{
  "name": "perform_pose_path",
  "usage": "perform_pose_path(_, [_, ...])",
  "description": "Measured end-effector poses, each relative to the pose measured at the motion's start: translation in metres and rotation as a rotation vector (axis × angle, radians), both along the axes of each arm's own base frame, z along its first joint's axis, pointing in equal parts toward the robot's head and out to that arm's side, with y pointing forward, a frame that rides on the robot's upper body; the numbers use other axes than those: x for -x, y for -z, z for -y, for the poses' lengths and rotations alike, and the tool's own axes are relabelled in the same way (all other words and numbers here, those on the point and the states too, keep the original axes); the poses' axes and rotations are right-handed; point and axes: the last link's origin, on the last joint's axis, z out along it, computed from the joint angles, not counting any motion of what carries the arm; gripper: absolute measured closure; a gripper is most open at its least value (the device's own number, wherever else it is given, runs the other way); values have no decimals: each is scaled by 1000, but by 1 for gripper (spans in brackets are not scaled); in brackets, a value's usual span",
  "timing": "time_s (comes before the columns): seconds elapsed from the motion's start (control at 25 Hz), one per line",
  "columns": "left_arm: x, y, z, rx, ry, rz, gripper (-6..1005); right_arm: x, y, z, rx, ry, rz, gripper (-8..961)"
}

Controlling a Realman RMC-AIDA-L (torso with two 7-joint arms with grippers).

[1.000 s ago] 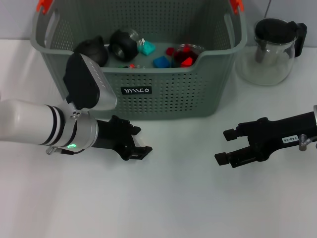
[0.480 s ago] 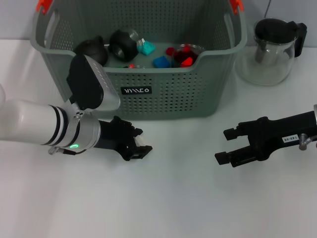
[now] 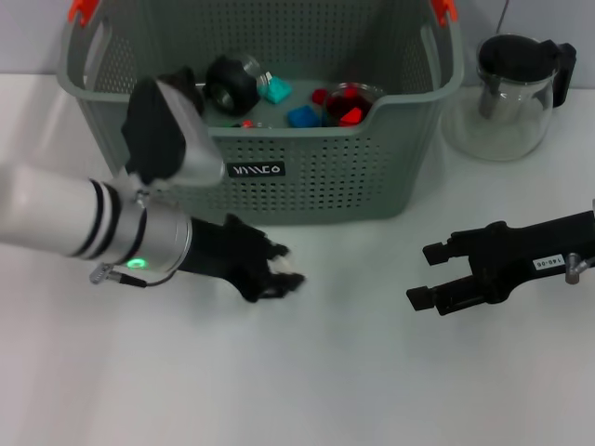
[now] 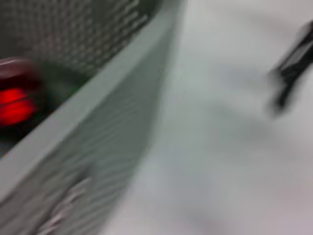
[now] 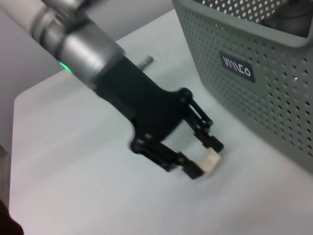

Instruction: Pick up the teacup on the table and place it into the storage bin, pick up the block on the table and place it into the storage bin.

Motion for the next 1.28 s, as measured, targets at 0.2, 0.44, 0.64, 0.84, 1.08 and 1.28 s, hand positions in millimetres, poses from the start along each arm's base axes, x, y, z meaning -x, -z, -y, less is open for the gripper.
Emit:
perform_pose_path(0.2, [-59,-41,36,259,23,242,595,-4,-4,1,-6,21,-6,25])
perform_pose_path(0.44, [-105,-113,25,172,128,612,594,-9,-7,2,-22,31,-12,25])
perform_pose_path(0.64, [-100,-141,-35,-172,22,693,555,-7,-6,2,-23,22,-16,25])
perform_pose_path(0.84, [-98,-133,-70,-271,-56,679,476,-3,-4,1,-20,8,-20,25])
perform_pose_path(1.08, [-101,-133,-64,-236,-35,716,254,1,-8,1,-9,-16,-30,26])
perform_pose_path(1.28, [-86,-117,-8,113,83,717,153,-1,-22,8,-22,-92,-98,26])
